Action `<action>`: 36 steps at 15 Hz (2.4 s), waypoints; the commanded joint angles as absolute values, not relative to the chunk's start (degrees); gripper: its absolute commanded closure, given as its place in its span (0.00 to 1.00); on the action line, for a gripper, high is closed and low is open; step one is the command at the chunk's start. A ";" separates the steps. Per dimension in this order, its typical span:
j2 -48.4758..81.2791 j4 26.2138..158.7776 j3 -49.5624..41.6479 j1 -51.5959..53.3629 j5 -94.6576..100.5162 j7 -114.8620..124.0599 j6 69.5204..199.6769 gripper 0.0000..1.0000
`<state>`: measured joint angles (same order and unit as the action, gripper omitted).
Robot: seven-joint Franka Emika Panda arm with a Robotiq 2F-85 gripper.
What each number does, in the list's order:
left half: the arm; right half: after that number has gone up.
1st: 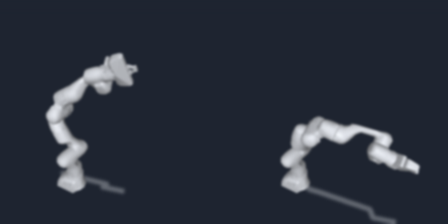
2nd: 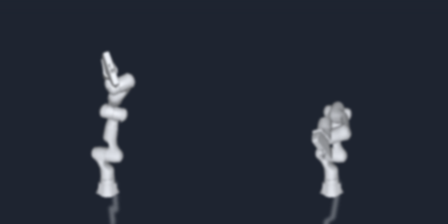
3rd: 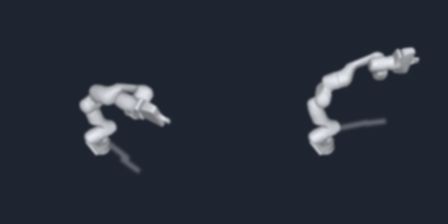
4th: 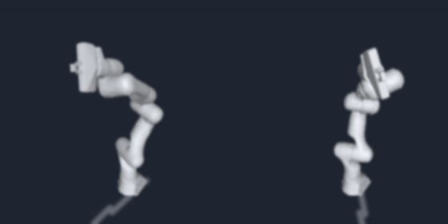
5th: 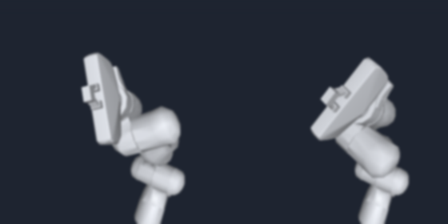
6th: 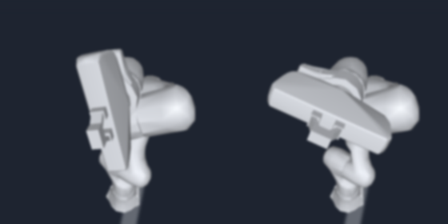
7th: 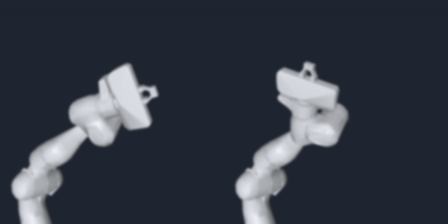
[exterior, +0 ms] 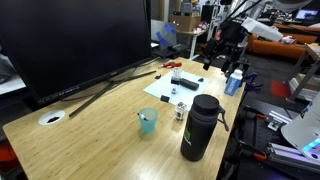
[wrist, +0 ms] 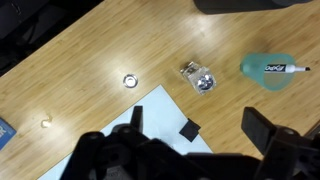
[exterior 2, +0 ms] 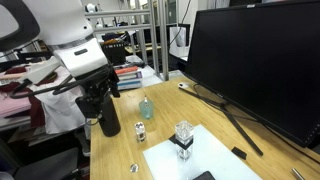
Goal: Put the silver lid on the clear bottle
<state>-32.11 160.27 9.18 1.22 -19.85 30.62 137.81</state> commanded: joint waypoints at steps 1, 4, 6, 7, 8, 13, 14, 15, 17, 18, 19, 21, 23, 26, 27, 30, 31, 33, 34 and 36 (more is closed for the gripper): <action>-32.17 160.12 8.98 1.35 -19.66 30.92 137.64 0.00; -30.32 159.88 8.89 0.43 -20.62 32.74 139.97 0.00; -26.92 159.89 8.03 -0.50 -21.00 33.81 143.03 0.00; -24.44 159.69 6.92 -0.14 -21.74 32.79 144.11 0.00; -21.51 159.47 5.60 0.30 -23.16 31.83 144.91 0.00; -6.85 157.64 2.49 0.07 -26.63 31.68 149.34 0.00; -4.00 157.09 1.87 0.20 -27.54 30.50 151.50 0.00; -1.59 156.35 1.46 0.38 -28.69 29.45 153.34 0.00; -2.91 157.69 1.61 0.16 -27.00 30.84 152.67 0.00; -0.99 156.83 1.45 0.20 -27.74 30.09 153.41 0.00; 0.20 156.05 1.42 0.24 -27.95 29.96 153.53 0.00; 0.63 155.48 1.43 0.34 -28.03 29.95 153.53 0.00; 1.61 155.08 1.22 0.20 -26.20 32.04 153.52 0.00; 6.36 152.98 1.00 0.10 -26.32 32.70 152.44 0.00; 7.85 152.40 1.13 0.12 -27.36 31.64 152.60 0.00; 11.60 150.36 1.31 0.00 -28.22 30.91 152.37 0.00; 12.61 149.75 1.28 0.04 -28.06 31.04 152.45 0.00; 14.47 148.35 1.46 -0.20 -28.52 30.46 152.22 0.00; 15.20 147.81 1.52 -0.19 -28.62 30.52 152.01 0.00; 15.91 147.36 1.34 0.25 -27.86 31.26 151.64 0.01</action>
